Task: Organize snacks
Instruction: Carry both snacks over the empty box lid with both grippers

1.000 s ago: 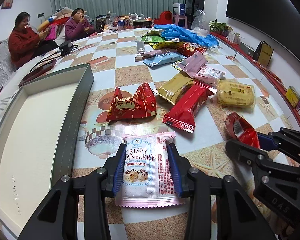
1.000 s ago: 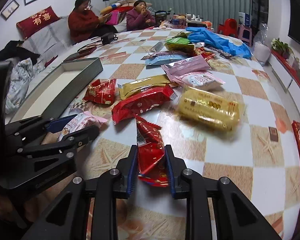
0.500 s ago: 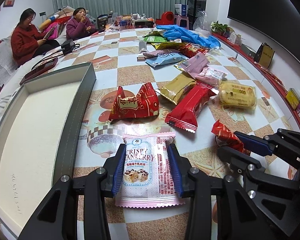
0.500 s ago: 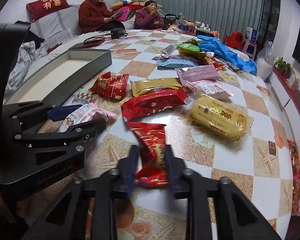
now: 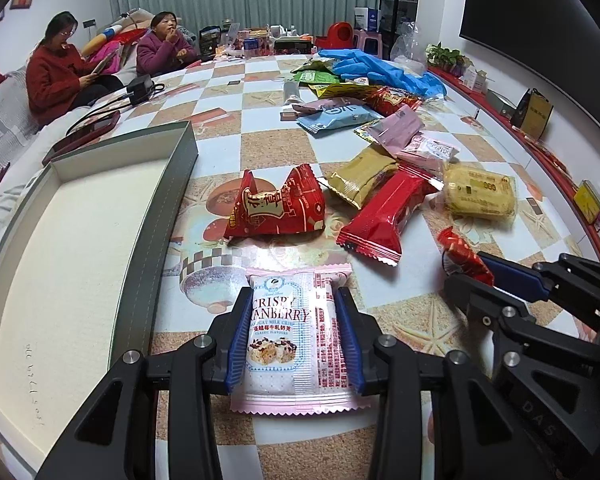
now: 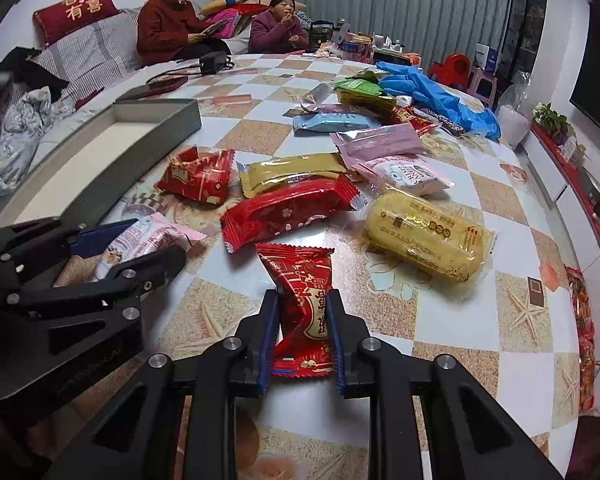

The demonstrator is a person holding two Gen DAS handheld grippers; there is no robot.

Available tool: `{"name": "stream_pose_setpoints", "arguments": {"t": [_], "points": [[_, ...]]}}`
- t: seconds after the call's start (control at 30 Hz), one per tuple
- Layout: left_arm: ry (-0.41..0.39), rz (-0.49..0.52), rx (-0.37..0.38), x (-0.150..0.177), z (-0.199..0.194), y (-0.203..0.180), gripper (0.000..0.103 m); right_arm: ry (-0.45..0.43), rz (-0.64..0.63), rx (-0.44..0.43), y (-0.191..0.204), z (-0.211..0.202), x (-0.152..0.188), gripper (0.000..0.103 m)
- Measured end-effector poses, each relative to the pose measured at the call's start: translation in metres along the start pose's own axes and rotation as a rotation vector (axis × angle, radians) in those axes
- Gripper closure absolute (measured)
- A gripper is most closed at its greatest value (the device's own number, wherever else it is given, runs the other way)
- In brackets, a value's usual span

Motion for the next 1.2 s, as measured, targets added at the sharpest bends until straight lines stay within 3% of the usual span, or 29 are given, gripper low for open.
{"name": "stream_pose_setpoints", "arguments": {"t": [0.3, 0.87, 1.2], "points": [[0.013, 0.05, 0.002, 0.001, -0.006, -0.004, 0.06, -0.006, 0.121, -0.025, -0.011, -0.014, 0.0, 0.079], [-0.044, -0.021, 0.025, -0.016, -0.053, 0.019, 0.061, -0.023, 0.155, -0.087, 0.007, -0.045, -0.022, 0.079], [-0.073, -0.115, -0.011, -0.033, -0.085, 0.084, 0.061, -0.035, 0.104, -0.203, 0.051, -0.056, -0.051, 0.079]]}}
Point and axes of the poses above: each gripper's, at about its wrist camera, not at the fingertips, and z roughly the way its jaws point, y to its left, x to its underside, the point moved 1 cm from there along z, roughly the way its jaws point, and after that the axes turned 11 degrees about x, right-handed, at the moved point
